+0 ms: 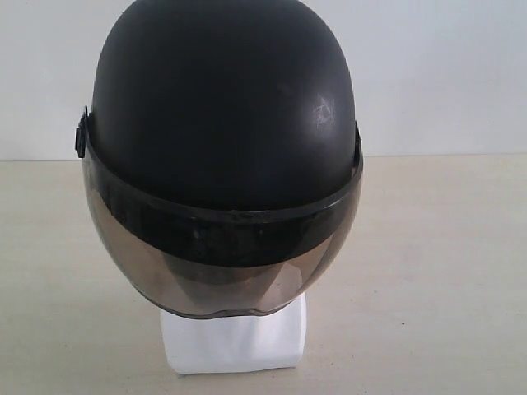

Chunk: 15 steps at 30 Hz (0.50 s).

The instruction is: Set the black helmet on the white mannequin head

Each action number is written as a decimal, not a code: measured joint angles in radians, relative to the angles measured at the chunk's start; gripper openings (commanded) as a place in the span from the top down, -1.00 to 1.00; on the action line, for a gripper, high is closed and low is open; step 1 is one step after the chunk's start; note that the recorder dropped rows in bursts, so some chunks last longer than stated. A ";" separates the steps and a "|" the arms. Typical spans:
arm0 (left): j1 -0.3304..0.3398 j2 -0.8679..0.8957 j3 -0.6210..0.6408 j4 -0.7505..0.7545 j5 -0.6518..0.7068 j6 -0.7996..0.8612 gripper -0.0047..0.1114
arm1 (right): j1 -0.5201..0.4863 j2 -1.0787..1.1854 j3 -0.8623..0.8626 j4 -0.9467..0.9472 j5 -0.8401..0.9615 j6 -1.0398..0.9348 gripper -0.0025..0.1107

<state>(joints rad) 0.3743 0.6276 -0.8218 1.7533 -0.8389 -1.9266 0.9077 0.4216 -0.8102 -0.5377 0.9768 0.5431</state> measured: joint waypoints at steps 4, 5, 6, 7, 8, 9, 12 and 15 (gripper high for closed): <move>0.004 -0.120 0.109 0.000 0.099 0.009 0.84 | 0.000 -0.009 0.015 0.026 0.035 0.025 0.96; 0.004 -0.140 0.131 0.000 0.112 0.009 0.84 | 0.000 -0.009 0.015 0.029 0.036 0.029 0.96; 0.004 -0.163 0.151 0.000 0.116 0.009 0.84 | 0.000 -0.009 0.015 0.029 0.038 0.034 0.96; 0.004 -0.183 0.167 0.000 0.116 0.010 0.84 | 0.000 -0.009 0.016 0.031 0.040 0.034 0.96; 0.004 -0.215 0.187 0.000 0.116 0.010 0.84 | 0.000 -0.009 0.016 0.031 0.040 0.036 0.96; 0.004 -0.230 0.196 0.000 0.116 0.010 0.84 | 0.000 -0.009 0.016 0.031 0.040 0.036 0.96; 0.004 -0.263 0.206 0.000 0.116 0.012 0.84 | 0.000 -0.009 0.016 0.031 0.040 0.036 0.96; 0.004 -0.264 0.206 0.000 0.116 0.012 0.84 | 0.000 -0.009 0.016 0.031 0.040 0.036 0.96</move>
<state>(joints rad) 0.3784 0.3632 -0.6160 1.7533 -0.7229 -1.9149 0.9077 0.4128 -0.7946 -0.5071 1.0170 0.5787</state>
